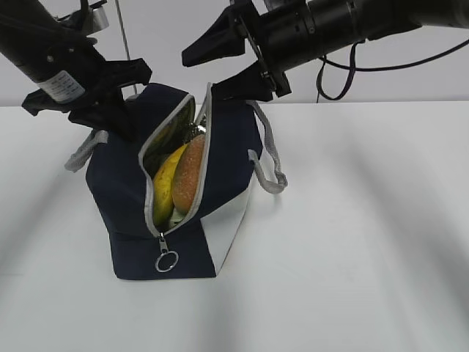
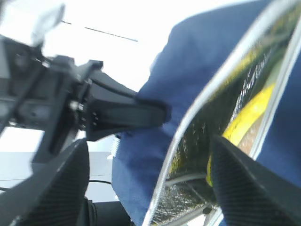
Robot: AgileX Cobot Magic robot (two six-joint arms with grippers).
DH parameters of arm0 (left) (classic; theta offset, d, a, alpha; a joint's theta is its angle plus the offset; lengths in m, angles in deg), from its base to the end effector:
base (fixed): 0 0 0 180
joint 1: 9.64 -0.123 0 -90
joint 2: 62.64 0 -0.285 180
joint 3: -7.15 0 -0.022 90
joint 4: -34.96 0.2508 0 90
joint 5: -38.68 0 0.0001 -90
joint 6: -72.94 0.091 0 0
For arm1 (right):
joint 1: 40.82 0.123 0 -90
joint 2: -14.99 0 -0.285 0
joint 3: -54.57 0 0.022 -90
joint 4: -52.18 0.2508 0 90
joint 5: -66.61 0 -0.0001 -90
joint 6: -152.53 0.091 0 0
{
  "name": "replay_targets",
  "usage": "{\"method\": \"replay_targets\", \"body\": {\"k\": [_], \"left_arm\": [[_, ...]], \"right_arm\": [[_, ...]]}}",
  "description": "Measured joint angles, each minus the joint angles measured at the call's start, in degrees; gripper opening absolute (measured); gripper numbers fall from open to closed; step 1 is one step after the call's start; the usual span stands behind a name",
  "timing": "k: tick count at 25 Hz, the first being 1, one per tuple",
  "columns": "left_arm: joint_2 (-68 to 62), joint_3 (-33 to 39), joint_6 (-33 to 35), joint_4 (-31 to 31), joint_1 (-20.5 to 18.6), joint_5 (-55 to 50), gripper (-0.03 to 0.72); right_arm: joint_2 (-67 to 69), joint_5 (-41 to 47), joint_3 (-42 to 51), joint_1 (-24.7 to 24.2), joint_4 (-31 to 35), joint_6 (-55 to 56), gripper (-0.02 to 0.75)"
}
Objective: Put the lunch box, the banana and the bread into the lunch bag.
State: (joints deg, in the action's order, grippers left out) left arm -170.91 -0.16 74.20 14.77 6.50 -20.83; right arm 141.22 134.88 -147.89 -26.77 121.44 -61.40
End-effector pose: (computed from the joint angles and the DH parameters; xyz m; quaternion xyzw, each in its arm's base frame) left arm 0.3488 -0.1291 0.2865 0.0854 0.9685 -0.1842 0.1443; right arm 0.4103 0.1842 0.2775 -0.1755 0.8204 0.5232 0.1497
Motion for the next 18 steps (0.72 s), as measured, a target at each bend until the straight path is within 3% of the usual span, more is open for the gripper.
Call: {"method": "replay_targets", "body": {"k": [5,13,18], "left_arm": [[0.0,0.0,0.0,0.0,0.0,0.0,-0.003],[0.0,0.0,0.0,0.0,0.0,0.0,-0.003],[0.0,0.0,0.0,0.0,0.0,0.0,-0.003]], "right_arm": [[0.0,0.45,-4.93,-0.99,-6.97,2.46,0.585],[0.0,1.45,-7.51,-1.41,-28.69,15.29,0.585],[0.0,1.63,-7.51,-1.41,-31.97,18.84,0.585]]}}
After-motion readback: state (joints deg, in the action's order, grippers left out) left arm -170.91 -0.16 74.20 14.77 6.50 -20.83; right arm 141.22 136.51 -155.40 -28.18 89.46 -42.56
